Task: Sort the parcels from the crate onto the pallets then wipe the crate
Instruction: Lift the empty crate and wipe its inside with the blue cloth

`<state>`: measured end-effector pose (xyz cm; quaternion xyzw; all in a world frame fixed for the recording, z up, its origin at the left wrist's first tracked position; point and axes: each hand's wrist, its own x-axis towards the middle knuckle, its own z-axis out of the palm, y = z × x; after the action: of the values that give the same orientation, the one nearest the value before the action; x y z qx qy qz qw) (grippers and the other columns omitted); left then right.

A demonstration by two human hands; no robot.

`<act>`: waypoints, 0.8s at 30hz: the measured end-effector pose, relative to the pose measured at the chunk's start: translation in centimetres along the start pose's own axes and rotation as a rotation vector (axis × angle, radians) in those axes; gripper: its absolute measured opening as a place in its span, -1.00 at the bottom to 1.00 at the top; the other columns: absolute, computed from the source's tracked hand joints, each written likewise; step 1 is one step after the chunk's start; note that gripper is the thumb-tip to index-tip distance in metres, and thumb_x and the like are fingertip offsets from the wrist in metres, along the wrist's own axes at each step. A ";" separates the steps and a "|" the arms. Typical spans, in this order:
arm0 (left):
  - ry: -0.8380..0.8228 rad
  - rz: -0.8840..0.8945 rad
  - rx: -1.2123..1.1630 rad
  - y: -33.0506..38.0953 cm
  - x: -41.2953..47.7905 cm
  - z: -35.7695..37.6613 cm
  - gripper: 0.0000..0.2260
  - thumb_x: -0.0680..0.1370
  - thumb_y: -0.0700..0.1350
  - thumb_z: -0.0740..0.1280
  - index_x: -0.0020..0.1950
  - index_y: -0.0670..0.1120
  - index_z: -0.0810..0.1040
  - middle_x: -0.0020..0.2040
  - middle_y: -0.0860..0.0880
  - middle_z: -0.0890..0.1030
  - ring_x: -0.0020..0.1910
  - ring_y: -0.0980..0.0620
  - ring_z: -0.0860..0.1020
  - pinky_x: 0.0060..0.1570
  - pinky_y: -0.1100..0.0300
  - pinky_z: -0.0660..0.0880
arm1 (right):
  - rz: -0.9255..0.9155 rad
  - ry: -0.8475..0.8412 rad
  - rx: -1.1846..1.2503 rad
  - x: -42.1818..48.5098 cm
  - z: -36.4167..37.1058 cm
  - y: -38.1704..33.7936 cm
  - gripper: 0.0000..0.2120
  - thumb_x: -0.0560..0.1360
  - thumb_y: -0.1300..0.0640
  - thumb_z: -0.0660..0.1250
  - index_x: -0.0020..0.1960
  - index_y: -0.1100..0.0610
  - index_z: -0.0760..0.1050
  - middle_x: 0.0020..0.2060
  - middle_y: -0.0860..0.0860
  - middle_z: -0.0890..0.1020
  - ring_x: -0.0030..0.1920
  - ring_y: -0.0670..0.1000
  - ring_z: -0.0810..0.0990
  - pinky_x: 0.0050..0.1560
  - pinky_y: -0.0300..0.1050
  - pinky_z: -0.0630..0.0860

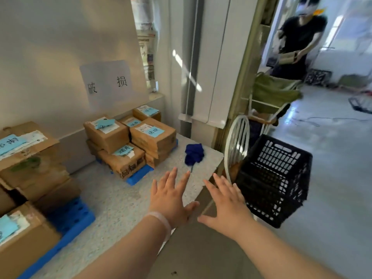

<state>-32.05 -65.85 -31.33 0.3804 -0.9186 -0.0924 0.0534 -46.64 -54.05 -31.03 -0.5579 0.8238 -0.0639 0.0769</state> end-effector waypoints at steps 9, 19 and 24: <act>-0.003 0.175 0.009 11.2 3.4 2.0 -0.22 0.53 0.39 0.14 0.55 0.27 -0.29 0.62 0.02 -0.19 0.60 -0.08 -0.16 0.54 -0.18 -0.09 | 0.203 0.073 0.070 -4.3 -2.0 10.6 -0.05 0.46 -0.39 0.26 0.58 -0.19 -0.29 0.57 -0.08 -0.31 0.55 -0.03 -0.35 0.50 0.04 -0.36; -0.052 0.206 -0.108 26.8 8.1 6.6 -0.26 0.54 0.37 0.16 0.57 0.28 -0.21 0.62 0.04 -0.15 0.59 -0.05 -0.13 0.53 -0.16 -0.18 | 0.365 0.167 0.120 -6.8 -5.4 27.2 -0.04 0.44 -0.40 0.27 0.60 -0.15 -0.22 0.59 -0.04 -0.26 0.58 0.01 -0.26 0.56 0.06 -0.21; -0.063 0.198 -0.099 33.2 10.1 9.2 -0.27 0.54 0.38 0.13 0.58 0.27 -0.19 0.63 0.04 -0.12 0.60 -0.03 -0.09 0.54 -0.12 -0.10 | 0.403 0.140 0.169 -7.6 -5.8 33.9 -0.04 0.44 -0.38 0.30 0.60 -0.14 -0.20 0.59 -0.03 -0.24 0.58 0.02 -0.23 0.56 0.07 -0.18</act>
<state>-63.60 -48.79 -33.08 0.2815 -0.9473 -0.1436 0.0522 -75.83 -34.36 -31.36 -0.3680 0.9137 -0.1544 0.0772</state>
